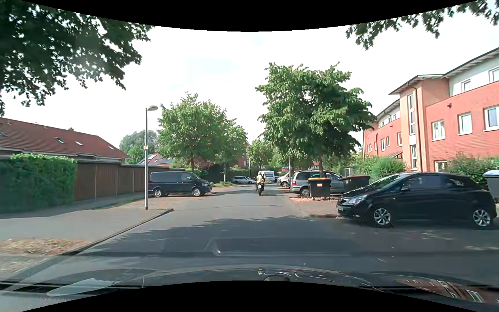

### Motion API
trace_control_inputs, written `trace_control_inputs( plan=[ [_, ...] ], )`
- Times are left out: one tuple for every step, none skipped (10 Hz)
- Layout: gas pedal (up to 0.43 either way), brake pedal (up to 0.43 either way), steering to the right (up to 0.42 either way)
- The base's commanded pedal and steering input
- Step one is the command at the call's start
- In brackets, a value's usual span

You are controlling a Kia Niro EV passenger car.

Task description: Follow the waypoints while adhering to traffic rules and regulations

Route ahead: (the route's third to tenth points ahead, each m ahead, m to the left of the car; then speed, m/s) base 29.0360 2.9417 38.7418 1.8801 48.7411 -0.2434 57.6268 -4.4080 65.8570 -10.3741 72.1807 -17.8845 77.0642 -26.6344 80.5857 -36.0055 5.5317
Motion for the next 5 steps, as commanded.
trace_control_inputs(
  plan=[
    [0.169, 0.0, -0.008],
    [0.169, 0.0, -0.008],
    [0.169, 0.0, -0.008],
    [0.169, 0.0, -0.008],
    [0.169, 0.0, -0.007]
  ],
)
